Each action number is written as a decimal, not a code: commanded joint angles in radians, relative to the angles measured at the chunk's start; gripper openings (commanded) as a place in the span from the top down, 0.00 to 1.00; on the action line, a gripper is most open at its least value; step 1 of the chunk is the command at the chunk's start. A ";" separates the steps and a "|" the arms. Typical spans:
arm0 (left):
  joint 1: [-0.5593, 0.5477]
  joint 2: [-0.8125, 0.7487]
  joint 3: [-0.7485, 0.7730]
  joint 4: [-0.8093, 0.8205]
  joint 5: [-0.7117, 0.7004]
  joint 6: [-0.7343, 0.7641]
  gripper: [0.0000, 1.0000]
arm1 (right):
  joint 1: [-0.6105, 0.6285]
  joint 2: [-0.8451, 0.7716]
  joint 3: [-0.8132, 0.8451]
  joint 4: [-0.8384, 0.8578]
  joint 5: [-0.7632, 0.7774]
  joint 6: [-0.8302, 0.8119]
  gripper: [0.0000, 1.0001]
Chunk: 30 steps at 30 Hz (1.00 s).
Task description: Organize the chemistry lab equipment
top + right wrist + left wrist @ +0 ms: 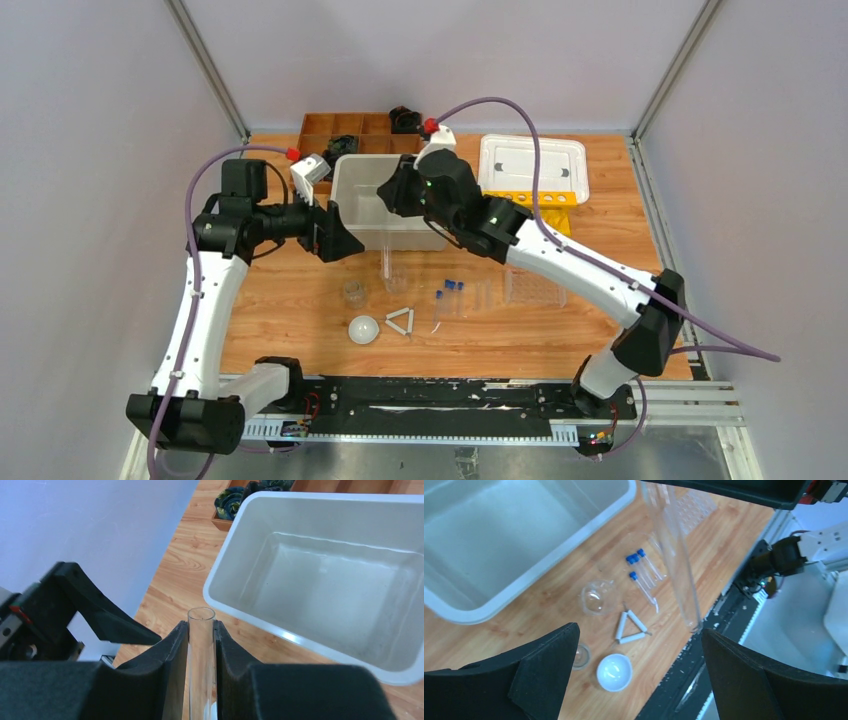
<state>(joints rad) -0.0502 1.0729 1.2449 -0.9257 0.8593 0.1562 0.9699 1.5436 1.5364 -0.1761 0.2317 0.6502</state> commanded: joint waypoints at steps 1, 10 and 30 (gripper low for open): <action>-0.015 0.000 -0.025 -0.009 0.114 -0.047 0.03 | 0.043 0.067 0.099 0.051 0.064 -0.027 1.00; -0.019 -0.010 -0.076 -0.010 0.156 -0.059 0.17 | 0.098 0.094 0.145 0.124 0.113 -0.020 1.00; -0.017 0.021 -0.083 -0.010 0.221 -0.053 0.77 | 0.119 0.076 0.090 0.218 0.145 0.015 1.00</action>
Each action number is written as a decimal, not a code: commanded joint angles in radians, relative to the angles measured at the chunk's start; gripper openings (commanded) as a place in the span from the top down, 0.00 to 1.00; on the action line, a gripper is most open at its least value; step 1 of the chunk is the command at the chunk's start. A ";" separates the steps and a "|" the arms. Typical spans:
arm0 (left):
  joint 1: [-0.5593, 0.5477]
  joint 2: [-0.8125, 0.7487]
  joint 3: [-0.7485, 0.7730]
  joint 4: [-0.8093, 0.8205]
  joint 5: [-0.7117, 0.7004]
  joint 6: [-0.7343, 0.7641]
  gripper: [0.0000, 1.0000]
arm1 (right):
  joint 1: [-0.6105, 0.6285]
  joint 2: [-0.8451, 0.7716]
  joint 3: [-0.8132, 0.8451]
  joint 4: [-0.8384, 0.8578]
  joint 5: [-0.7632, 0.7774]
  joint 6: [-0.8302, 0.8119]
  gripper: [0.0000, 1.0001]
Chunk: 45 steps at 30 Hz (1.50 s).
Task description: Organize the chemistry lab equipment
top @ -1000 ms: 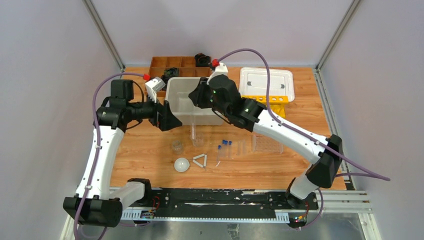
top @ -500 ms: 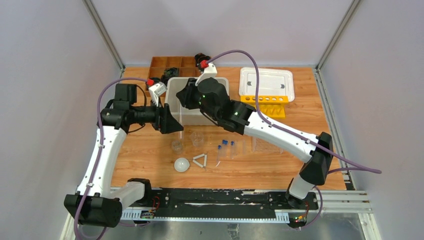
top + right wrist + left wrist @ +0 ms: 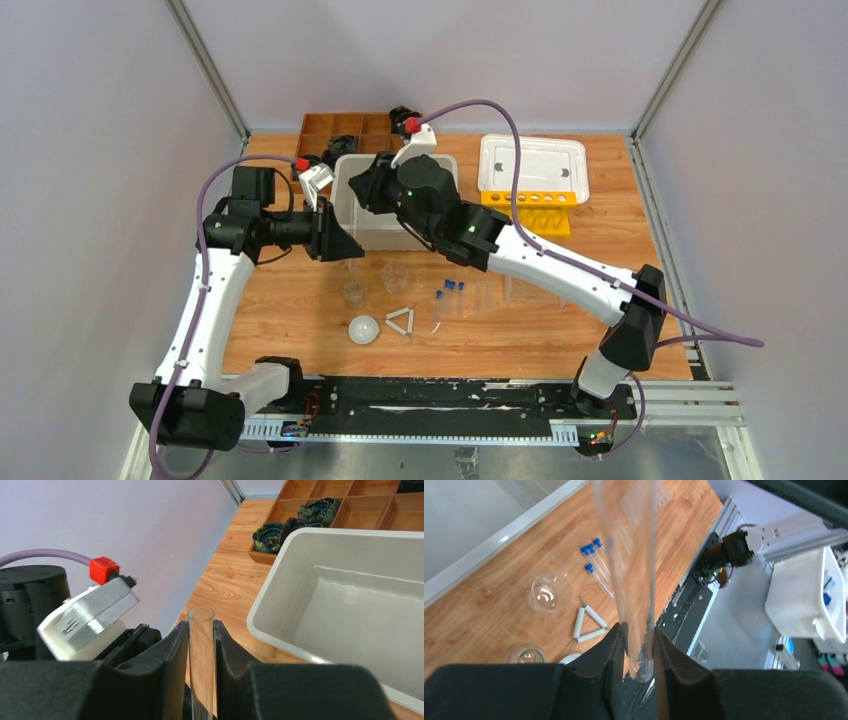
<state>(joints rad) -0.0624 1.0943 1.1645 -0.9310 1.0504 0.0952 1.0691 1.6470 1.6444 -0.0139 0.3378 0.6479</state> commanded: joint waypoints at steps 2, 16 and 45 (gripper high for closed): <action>-0.005 0.001 -0.003 -0.005 0.026 0.014 0.87 | 0.019 -0.036 -0.031 0.054 0.041 0.016 1.00; -0.007 -0.072 -0.003 0.000 -0.084 0.203 1.00 | -0.059 0.011 0.122 -0.367 -0.319 -0.002 0.29; -0.013 -0.078 0.030 -0.003 -0.294 0.154 0.00 | -0.279 -0.187 0.053 -0.446 0.034 -0.439 1.00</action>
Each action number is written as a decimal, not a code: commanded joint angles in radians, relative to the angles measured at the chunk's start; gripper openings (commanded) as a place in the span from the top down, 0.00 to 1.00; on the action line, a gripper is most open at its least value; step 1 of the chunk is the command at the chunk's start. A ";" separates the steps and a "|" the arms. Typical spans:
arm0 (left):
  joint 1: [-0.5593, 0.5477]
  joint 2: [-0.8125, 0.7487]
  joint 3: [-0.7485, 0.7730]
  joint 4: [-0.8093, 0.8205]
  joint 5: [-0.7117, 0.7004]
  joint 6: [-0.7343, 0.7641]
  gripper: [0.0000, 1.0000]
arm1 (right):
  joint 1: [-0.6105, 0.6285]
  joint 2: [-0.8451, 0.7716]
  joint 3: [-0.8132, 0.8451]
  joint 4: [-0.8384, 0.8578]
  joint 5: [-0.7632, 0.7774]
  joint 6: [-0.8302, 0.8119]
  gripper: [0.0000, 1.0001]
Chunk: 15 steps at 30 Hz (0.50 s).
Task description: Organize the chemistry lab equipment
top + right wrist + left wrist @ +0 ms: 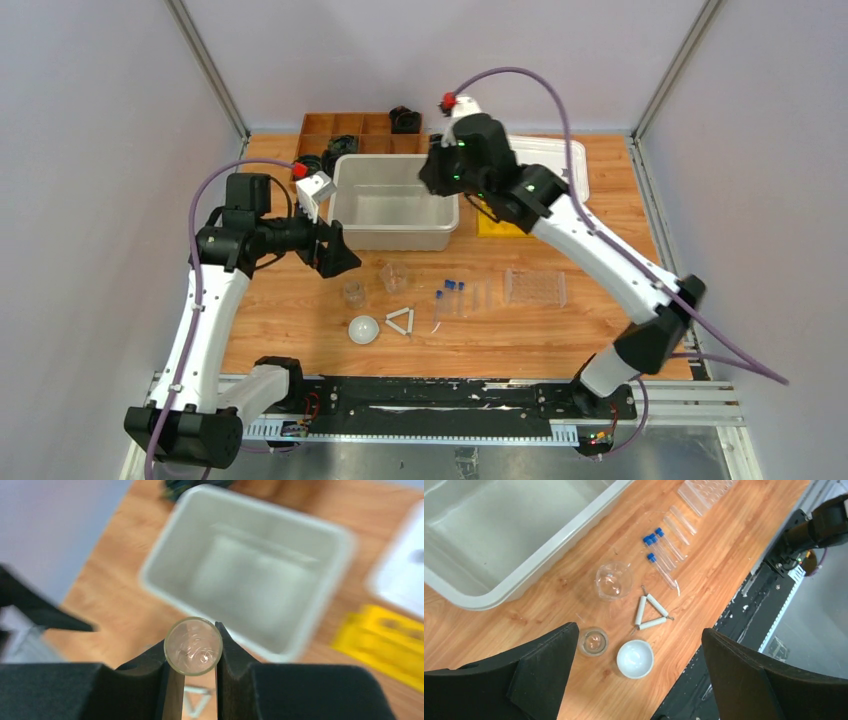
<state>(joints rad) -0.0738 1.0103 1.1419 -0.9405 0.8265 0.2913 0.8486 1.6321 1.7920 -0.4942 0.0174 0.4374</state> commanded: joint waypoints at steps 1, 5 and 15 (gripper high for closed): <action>-0.001 0.008 0.055 0.008 -0.074 -0.047 0.00 | -0.075 -0.217 -0.160 0.090 0.424 -0.289 1.00; -0.001 0.020 0.074 0.007 -0.090 -0.064 0.00 | -0.192 -0.390 -0.419 0.365 0.552 -0.395 0.93; -0.001 0.061 0.130 0.007 -0.162 -0.103 0.00 | -0.442 -0.357 -0.552 0.448 0.530 -0.368 1.00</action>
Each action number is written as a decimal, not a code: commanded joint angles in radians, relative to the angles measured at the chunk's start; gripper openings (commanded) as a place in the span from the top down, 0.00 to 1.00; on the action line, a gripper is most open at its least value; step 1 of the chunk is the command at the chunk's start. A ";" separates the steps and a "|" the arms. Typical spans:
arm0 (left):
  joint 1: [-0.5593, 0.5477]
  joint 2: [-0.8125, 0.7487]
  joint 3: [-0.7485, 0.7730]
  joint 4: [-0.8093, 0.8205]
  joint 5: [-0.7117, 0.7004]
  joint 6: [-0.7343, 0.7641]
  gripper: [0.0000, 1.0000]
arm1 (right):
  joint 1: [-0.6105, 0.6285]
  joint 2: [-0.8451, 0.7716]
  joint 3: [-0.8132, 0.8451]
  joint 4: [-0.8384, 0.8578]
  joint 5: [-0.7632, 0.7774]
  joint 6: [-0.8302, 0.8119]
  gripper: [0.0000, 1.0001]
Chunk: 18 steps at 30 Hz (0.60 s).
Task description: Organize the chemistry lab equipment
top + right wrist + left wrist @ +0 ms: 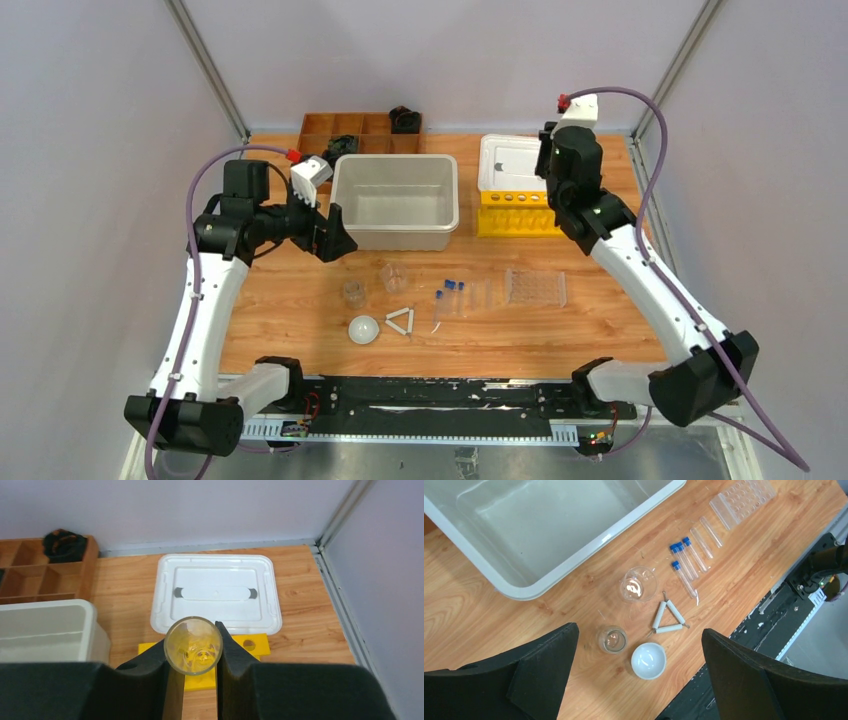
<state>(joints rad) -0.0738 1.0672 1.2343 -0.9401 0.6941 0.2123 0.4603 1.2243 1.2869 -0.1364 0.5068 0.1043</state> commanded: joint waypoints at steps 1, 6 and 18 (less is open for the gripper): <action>-0.001 0.005 0.039 0.006 -0.036 -0.024 0.00 | -0.065 0.062 -0.063 0.110 0.039 -0.036 1.00; -0.002 -0.004 0.039 0.007 -0.046 -0.019 0.00 | -0.094 0.078 -0.189 0.272 -0.005 -0.041 1.00; -0.002 -0.011 0.035 0.007 -0.038 -0.017 0.00 | -0.110 0.159 -0.315 0.533 -0.112 -0.035 1.00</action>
<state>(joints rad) -0.0738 1.0710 1.2457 -0.9405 0.6571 0.2008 0.3637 1.3651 0.9794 0.2790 0.4187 0.0700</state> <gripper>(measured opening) 0.997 0.259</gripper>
